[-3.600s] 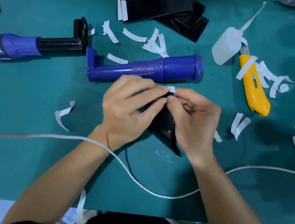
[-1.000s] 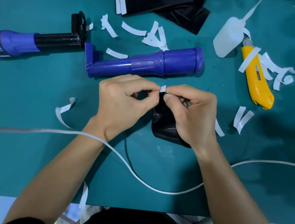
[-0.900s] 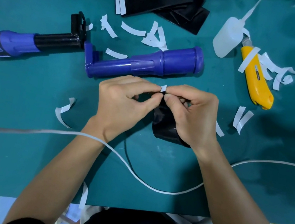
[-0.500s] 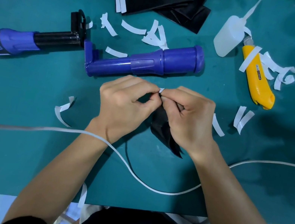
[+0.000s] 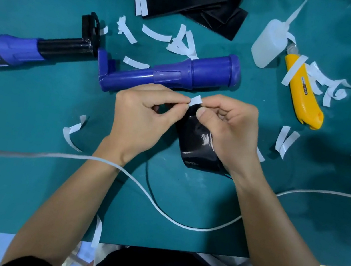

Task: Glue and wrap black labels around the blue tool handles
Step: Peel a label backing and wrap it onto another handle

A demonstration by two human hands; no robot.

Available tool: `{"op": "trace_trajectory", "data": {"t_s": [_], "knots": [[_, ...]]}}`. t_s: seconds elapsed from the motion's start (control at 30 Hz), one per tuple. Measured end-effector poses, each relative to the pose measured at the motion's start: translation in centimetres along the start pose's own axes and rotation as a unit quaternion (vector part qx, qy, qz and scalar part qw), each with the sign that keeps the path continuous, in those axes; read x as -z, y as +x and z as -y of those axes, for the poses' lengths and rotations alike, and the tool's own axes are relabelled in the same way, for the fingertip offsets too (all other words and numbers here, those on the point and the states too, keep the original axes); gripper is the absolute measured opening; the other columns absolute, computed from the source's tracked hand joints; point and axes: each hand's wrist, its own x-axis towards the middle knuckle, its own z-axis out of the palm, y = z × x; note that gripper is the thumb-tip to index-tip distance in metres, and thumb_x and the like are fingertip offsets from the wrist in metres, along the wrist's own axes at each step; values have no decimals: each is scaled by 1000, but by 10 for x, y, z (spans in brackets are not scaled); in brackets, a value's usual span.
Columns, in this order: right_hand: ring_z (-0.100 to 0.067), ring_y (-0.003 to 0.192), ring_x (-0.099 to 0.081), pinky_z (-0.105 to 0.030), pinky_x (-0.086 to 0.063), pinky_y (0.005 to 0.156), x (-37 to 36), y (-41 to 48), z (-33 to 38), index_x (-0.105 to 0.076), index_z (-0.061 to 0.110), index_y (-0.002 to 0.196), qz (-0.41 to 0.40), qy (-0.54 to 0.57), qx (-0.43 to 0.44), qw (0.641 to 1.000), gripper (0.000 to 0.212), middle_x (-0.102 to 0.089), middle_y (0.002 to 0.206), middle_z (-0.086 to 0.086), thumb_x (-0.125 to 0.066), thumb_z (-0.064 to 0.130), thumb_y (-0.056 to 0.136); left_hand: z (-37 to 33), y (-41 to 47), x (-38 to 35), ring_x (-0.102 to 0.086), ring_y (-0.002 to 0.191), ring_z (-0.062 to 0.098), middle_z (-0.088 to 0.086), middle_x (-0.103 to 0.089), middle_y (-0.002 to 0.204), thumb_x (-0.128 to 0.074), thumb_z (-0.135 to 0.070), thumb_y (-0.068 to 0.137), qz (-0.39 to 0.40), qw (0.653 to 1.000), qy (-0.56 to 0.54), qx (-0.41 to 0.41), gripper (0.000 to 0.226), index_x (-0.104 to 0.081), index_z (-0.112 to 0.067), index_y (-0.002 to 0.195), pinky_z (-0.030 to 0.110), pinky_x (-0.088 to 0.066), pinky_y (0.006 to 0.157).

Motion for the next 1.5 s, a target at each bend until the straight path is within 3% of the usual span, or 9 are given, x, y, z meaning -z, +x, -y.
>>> {"op": "trace_trajectory", "data": {"t_s": [0.2, 0.4, 0.5, 0.57, 0.73, 0.97, 1.13, 1.27, 1.5], "knots": [[-23, 69, -57, -29, -48, 68, 7, 2, 3, -70, 0, 87, -12, 165, -102, 981, 8, -65, 78, -14, -66, 7, 86, -3, 0, -2, -68, 86, 6, -13, -76, 98, -80, -25, 89, -35, 999, -15, 12, 19, -78, -28, 108, 21, -50, 74], [-27, 75, -58, -35, -51, 70, 8, 4, 5, -66, -8, 100, -56, 191, -112, 974, 18, -67, 84, -18, -65, 6, 88, -11, 3, -1, -68, 68, 7, -8, -77, 78, -83, -16, 76, -10, 956, -253, 150, 25, -84, -35, 91, 23, -55, 69], [-17, 59, -53, -26, -46, 63, 4, -2, 5, -67, 20, 87, -173, -17, -6, 985, 16, -65, 67, 3, -79, 12, 81, -9, 6, 0, -70, 61, 7, -6, -77, 71, -83, -5, 73, -6, 946, -271, 176, 30, -84, -35, 78, 21, -55, 62], [-12, 58, -50, -19, -43, 62, 3, -8, 4, -60, 33, 85, -240, -157, 99, 953, 29, -62, 73, 5, -81, 14, 78, -8, 6, 1, -70, 58, 7, -6, -76, 67, -86, -12, 69, -2, 945, -276, 175, 24, -83, -35, 74, 20, -55, 59], [-21, 66, -64, -34, -54, 65, -10, -21, 1, -81, 5, 89, -164, -234, 305, 909, 5, -75, 83, -4, -77, 4, 90, -10, -1, -1, -74, 69, 6, -8, -79, 78, -85, -3, 78, 25, 956, -264, 128, 28, -85, -31, 81, 19, -57, 68], [-9, 70, -71, -19, -54, 70, -16, -26, 9, -78, 23, 94, -143, -80, 127, 978, 11, -75, 80, 10, -78, 14, 87, -12, -8, 0, -76, 87, 1, -29, -76, 92, -84, 2, 82, 15, 987, -151, 49, 26, -80, -14, 101, 17, -58, 80], [-18, 62, -71, -32, -58, 62, -12, -23, 11, -76, 25, 89, -115, -47, 102, 987, 21, -74, 71, 6, -74, 4, 88, -12, -10, -2, -76, 87, 0, -32, -74, 93, -84, 2, 81, 2, 991, -130, 28, 27, -78, -13, 103, 17, -58, 80], [-10, 62, -70, -18, -54, 65, -5, -16, 11, -76, 25, 89, -72, 6, 84, 994, 27, -76, 73, 3, -72, -2, 90, -11, -9, -2, -77, 88, 2, -29, -75, 93, -85, -1, 82, 3, 990, -139, 36, 25, -79, -15, 102, 17, -58, 81], [-13, 60, -64, -22, -51, 62, 3, -9, 9, -76, 20, 88, -15, 70, 72, 995, 24, -72, 70, -4, -68, -2, 93, -13, -7, -5, -73, 77, -1, -23, -77, 85, -82, 2, 82, 26, 975, -200, 92, 32, -79, -23, 102, 14, -55, 74]]}}
